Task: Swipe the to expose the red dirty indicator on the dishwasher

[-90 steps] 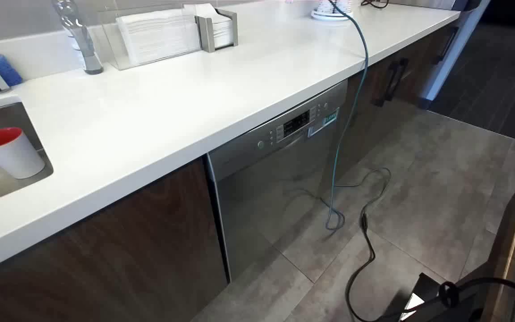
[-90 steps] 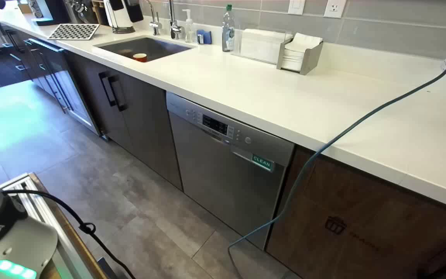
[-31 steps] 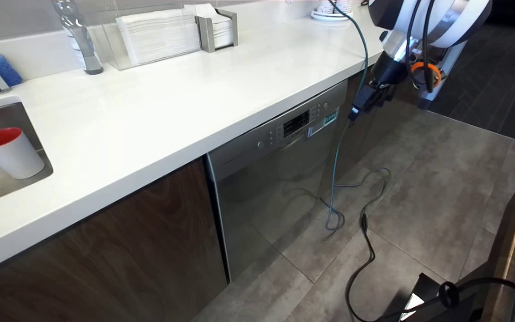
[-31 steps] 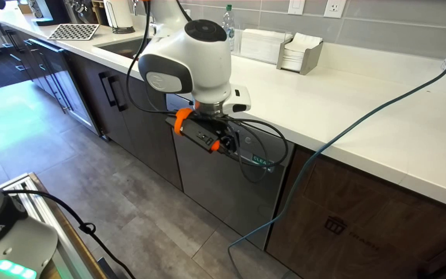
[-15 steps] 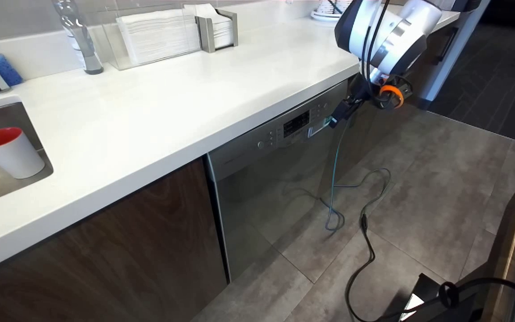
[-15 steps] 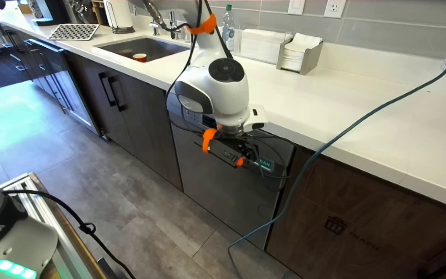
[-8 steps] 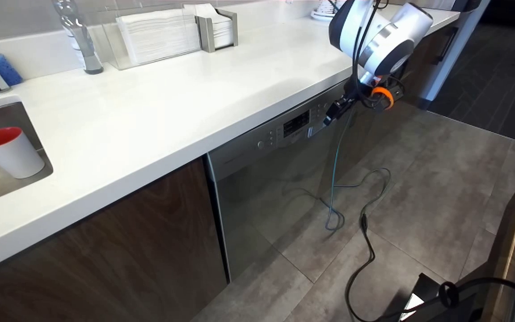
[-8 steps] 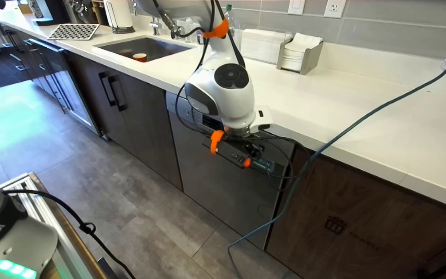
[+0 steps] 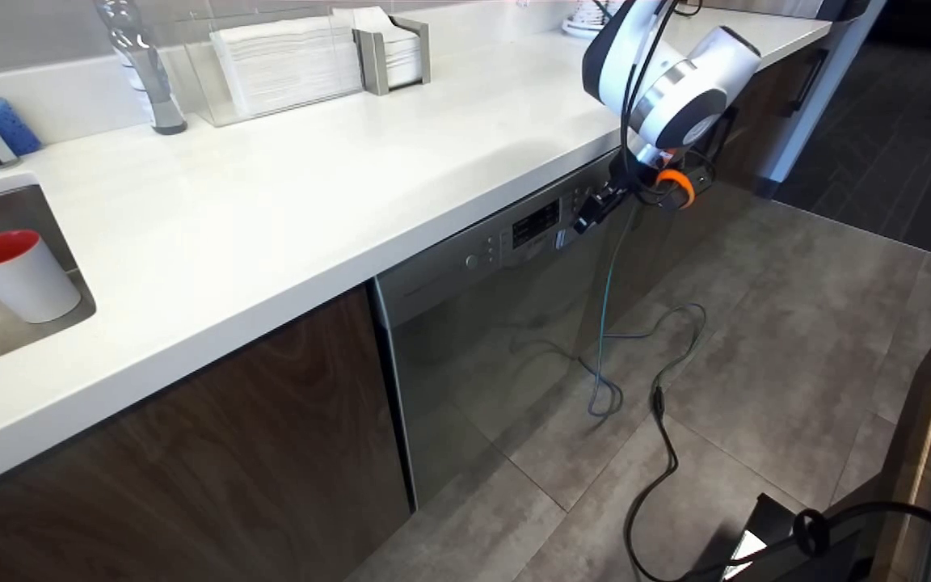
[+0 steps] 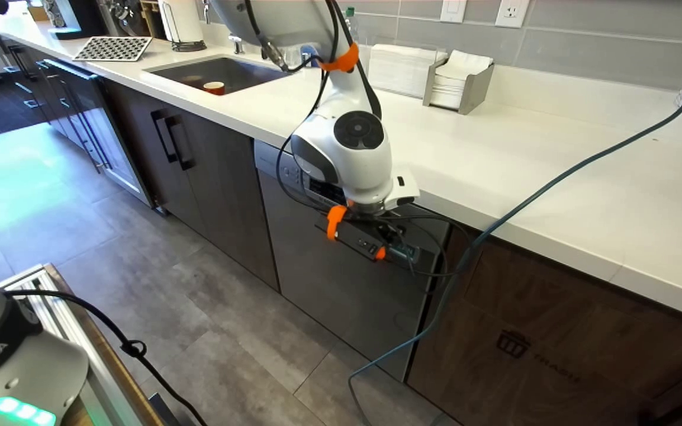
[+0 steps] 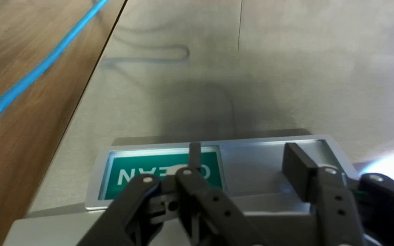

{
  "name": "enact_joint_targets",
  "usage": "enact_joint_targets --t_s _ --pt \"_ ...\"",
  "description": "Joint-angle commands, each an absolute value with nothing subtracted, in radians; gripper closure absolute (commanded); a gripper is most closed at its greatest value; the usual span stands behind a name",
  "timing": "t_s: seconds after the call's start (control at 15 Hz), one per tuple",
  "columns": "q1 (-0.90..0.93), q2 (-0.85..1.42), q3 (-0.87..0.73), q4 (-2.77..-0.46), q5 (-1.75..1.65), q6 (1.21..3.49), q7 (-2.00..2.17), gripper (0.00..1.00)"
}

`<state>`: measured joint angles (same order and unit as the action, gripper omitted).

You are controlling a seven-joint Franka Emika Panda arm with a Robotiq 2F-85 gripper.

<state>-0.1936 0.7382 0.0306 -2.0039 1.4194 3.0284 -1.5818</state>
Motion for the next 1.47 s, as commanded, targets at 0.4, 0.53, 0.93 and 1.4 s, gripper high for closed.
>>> enact_joint_targets --t_s 0.4,0.53,0.93,1.4 --pt "-0.205 0.803 0.052 -1.927 1.489 3.092 -1.649 1.0" --pt "-0.206 0.805 0.053 -1.923 1.49 3.106 -1.652 1.0" --pt "-0.2 0.816 0.054 -1.906 1.484 3.12 -1.649 1.0" --pt "-0.204 0.811 0.046 -1.9 1.48 3.152 -1.646 1.0"
